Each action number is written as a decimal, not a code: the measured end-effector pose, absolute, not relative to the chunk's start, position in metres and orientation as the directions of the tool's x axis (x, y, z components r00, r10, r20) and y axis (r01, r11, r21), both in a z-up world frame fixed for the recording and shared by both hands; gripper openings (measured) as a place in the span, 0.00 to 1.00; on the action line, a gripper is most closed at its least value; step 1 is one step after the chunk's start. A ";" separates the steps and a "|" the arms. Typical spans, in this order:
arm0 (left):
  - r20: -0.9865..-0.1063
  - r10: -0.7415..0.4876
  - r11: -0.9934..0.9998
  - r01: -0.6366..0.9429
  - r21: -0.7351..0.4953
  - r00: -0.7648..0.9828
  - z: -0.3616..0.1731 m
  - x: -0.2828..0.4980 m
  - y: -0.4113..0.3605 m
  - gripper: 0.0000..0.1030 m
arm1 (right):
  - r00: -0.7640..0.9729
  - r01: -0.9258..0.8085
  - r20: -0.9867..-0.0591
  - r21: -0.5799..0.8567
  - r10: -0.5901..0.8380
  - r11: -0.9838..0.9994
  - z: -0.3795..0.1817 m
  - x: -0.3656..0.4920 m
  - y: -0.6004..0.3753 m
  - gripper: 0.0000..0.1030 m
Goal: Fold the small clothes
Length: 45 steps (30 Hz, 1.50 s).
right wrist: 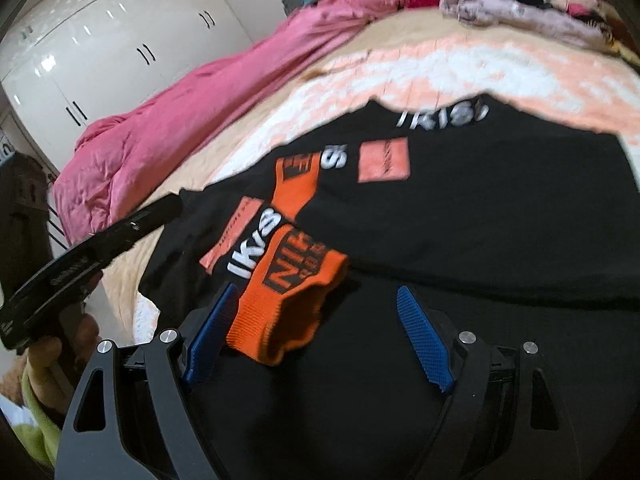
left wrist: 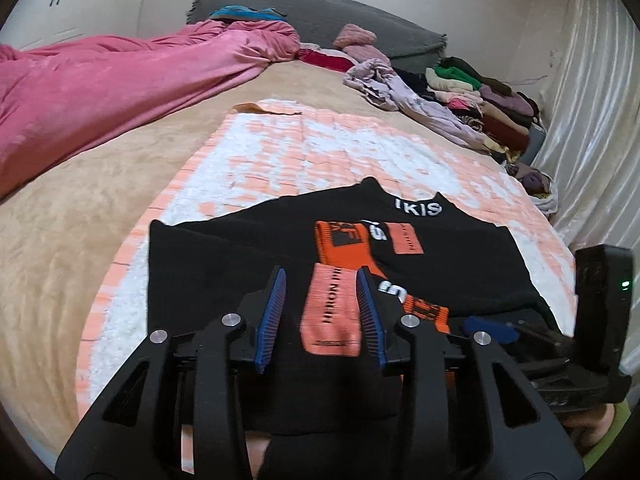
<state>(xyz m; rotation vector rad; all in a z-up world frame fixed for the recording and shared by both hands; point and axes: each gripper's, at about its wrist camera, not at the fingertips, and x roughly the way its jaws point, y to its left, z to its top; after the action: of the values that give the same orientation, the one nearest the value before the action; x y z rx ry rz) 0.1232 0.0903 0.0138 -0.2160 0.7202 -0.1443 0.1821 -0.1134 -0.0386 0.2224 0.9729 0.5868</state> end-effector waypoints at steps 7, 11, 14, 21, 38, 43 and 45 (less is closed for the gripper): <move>-0.625 -0.184 0.965 0.019 -0.261 0.758 0.016 0.121 0.110 0.32 | 0.404 -0.397 -0.707 0.436 0.580 0.808 -0.043 0.186 -0.091 0.40; -0.620 -0.170 0.960 -0.012 -0.278 0.766 0.016 0.121 0.124 0.33 | 0.399 -0.438 -0.685 0.441 0.609 0.783 -0.037 0.187 -0.084 0.11; -0.617 -0.159 0.958 -0.031 -0.286 0.771 0.018 0.118 0.133 0.36 | 0.424 -0.483 -0.663 0.412 0.618 0.773 -0.022 0.186 -0.080 0.05; -0.608 -0.141 0.956 -0.051 -0.287 0.782 0.022 0.114 0.142 0.36 | 0.548 -0.536 -0.567 0.328 0.616 0.778 0.036 0.186 -0.097 0.05; -0.617 -0.162 0.964 -0.011 -0.267 0.770 0.020 0.118 0.125 0.36 | 0.715 -0.281 -0.589 0.250 0.375 0.927 0.051 0.217 -0.218 0.04; -0.628 -0.163 0.973 0.020 -0.229 0.761 0.024 0.126 0.105 0.36 | 0.706 -0.243 -0.609 0.271 0.361 0.931 0.033 0.217 -0.234 0.04; -0.633 -0.161 0.978 0.038 -0.203 0.758 0.027 0.131 0.094 0.36 | 0.702 -0.234 -0.614 0.279 0.360 0.931 0.027 0.216 -0.237 0.04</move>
<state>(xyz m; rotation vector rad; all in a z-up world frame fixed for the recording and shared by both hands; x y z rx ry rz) 0.1314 0.0940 0.0267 -0.1825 0.7038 -0.1091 0.2161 -0.2370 0.0275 0.1853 0.7207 0.3326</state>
